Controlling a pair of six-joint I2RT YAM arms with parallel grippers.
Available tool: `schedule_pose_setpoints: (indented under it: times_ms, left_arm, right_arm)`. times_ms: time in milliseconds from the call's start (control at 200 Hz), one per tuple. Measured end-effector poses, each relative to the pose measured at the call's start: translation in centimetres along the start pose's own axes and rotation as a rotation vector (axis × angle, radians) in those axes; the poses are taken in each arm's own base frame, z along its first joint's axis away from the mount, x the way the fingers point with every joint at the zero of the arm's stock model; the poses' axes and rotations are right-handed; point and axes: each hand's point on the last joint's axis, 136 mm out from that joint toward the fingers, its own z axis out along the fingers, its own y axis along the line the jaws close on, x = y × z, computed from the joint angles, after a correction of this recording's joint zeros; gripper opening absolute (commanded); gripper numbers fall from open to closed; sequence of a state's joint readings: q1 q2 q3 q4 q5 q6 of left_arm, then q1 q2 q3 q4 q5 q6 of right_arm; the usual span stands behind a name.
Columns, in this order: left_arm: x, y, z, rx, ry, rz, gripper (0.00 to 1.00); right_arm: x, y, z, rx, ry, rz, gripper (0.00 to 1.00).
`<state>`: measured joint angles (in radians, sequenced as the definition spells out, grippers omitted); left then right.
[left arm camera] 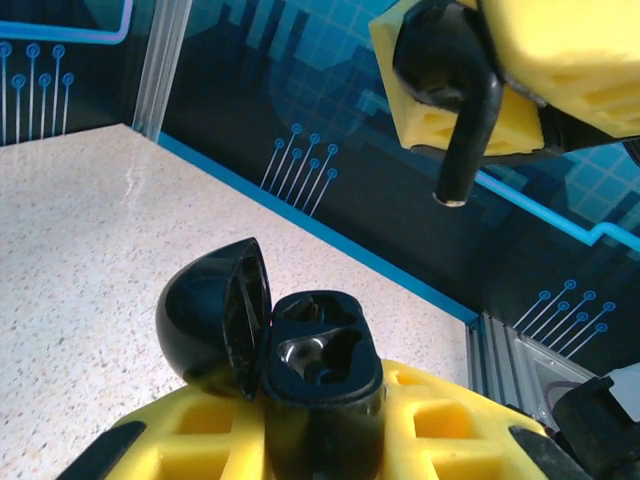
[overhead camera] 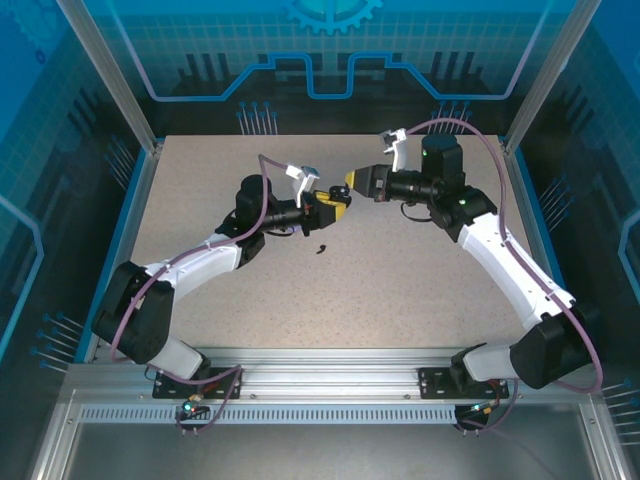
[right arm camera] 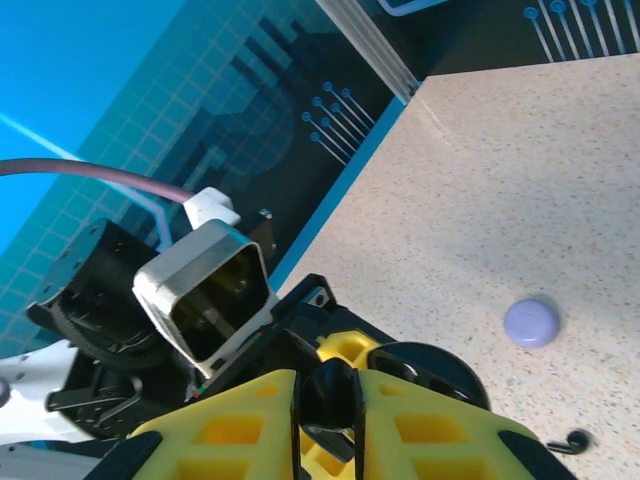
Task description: Insert the wireless bluetooth earbuds into the charging case
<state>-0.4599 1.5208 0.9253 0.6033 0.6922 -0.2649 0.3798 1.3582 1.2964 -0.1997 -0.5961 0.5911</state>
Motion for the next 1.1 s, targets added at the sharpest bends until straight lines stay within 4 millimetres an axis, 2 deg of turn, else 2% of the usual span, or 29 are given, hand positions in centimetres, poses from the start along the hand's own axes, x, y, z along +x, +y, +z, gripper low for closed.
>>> schedule_pose_setpoints:
  times_ms: [325,1101]
  left_arm:
    - [-0.4,-1.1,0.0,0.055,-0.008,0.005,0.02]
    - [-1.7,-2.5,-0.7,0.082,-0.031,0.036,0.02]
  right_arm:
    - [0.4,2.2,0.3,-0.065,0.03,-0.058,0.21]
    - [1.1,1.9,0.5,-0.034,0.05,-0.091,0.2]
